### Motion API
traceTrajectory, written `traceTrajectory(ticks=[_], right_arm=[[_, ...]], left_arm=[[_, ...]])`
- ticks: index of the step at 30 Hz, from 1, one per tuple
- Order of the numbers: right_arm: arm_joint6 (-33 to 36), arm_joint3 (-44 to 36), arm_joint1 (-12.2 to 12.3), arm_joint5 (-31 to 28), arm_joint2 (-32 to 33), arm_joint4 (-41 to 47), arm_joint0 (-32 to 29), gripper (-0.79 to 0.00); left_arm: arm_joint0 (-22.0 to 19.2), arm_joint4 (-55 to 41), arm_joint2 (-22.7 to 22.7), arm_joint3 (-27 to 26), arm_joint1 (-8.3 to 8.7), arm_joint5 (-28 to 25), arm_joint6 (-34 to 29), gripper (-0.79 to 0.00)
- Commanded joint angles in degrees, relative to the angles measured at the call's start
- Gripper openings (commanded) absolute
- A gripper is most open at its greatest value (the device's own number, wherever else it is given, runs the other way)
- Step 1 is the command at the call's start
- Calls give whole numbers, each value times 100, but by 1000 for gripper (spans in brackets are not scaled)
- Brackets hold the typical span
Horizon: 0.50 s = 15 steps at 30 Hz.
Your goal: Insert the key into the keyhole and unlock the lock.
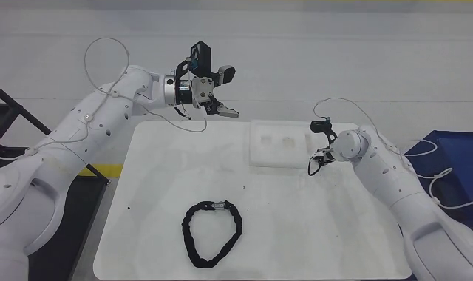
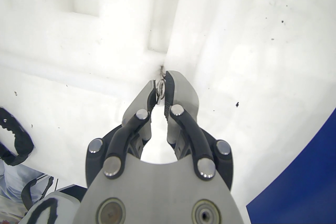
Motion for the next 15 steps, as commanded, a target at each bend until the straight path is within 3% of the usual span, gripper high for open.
traceTrajectory(ticks=[1,8,15], right_arm=[[-6,64,-32,4,-7,-8,26,-785],[72,99,-51,15,71,-132,155,-785],[399,-399,136,-17,450,-134,134,-785]], left_arm=[[0,0,0,-1,0,0,0,0],[0,0,0,-1,0,0,0,0],[0,0,0,-1,0,0,0,0]])
